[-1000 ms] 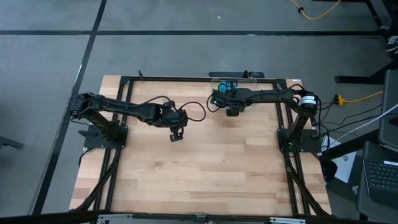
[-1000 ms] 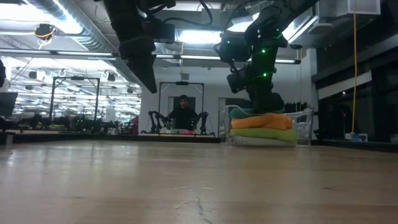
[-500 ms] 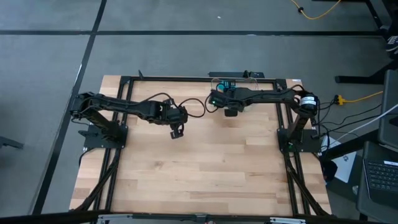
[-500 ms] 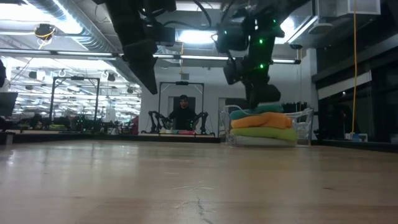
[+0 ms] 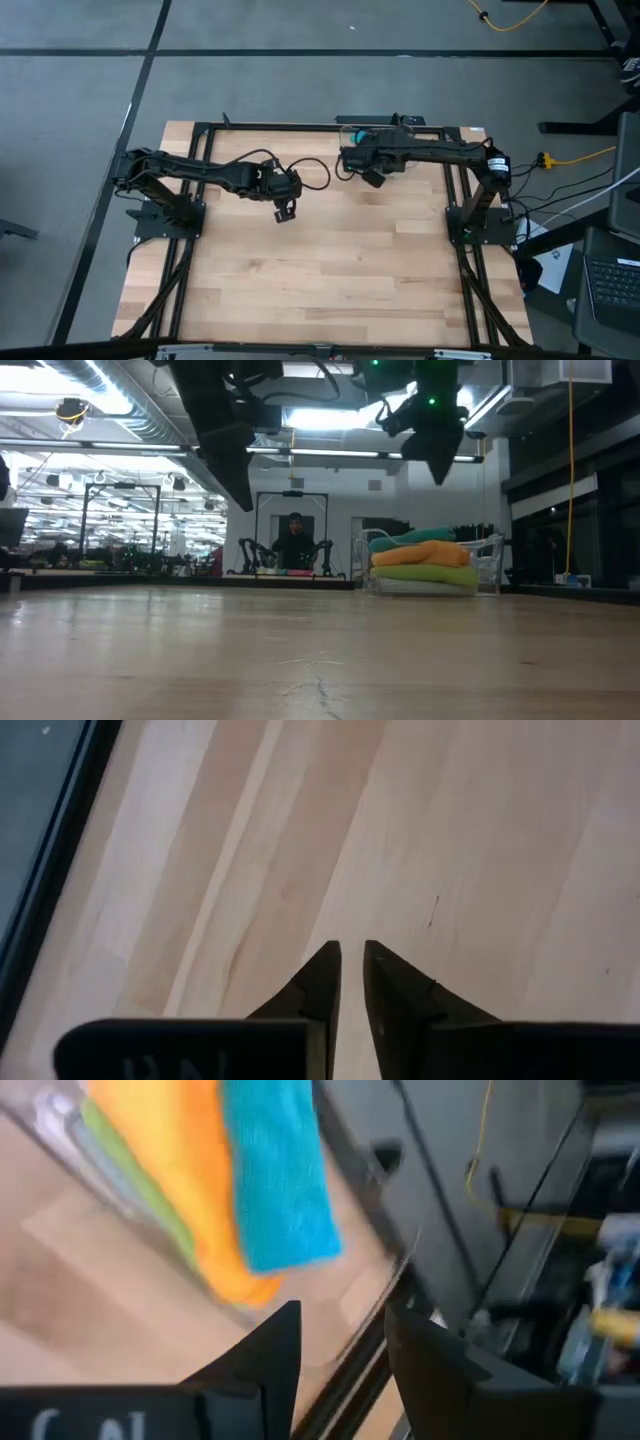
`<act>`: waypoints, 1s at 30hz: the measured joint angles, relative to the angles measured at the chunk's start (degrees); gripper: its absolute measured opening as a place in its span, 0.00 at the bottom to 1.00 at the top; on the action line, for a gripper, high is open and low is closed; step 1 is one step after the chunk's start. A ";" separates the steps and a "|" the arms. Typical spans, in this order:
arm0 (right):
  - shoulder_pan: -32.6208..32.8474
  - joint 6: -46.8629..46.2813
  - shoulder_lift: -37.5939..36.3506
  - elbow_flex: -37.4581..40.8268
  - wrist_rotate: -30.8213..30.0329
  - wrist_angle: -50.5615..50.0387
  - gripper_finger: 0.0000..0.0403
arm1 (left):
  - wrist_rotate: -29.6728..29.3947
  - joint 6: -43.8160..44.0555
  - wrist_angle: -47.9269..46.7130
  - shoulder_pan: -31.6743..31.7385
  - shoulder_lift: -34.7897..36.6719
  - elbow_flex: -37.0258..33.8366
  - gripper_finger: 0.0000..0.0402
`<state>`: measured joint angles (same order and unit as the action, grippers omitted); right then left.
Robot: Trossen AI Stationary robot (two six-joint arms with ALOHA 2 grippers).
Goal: Fold microfiber towels
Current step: Return to Home Position
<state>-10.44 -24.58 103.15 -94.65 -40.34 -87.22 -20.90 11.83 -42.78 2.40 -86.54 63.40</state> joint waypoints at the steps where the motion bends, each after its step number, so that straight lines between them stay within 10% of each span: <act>1: 0.35 -4.40 0.00 -0.24 1.56 -2.16 0.37 | -0.04 0.05 -0.02 -0.15 -0.02 0.00 0.10; 10: 7.68 5.25 -2.30 5.53 0.80 -1.29 0.37 | 5.72 2.90 -1.25 -1.13 -0.02 0.00 0.10; 15: 9.78 3.78 -17.55 19.22 2.35 8.82 0.37 | 9.40 -4.03 0.26 0.16 3.66 0.00 0.10; 22: 10.67 2.41 -49.12 45.33 12.63 47.42 0.37 | 19.33 -14.44 10.54 6.04 16.99 -2.19 0.10; 30: 11.82 17.92 -63.08 67.59 24.01 87.59 0.37 | 32.57 -13.92 37.47 11.79 34.56 -27.17 0.10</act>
<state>1.38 -6.66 40.07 -27.06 -16.33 0.37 11.67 -2.09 -5.30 14.19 -51.98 36.22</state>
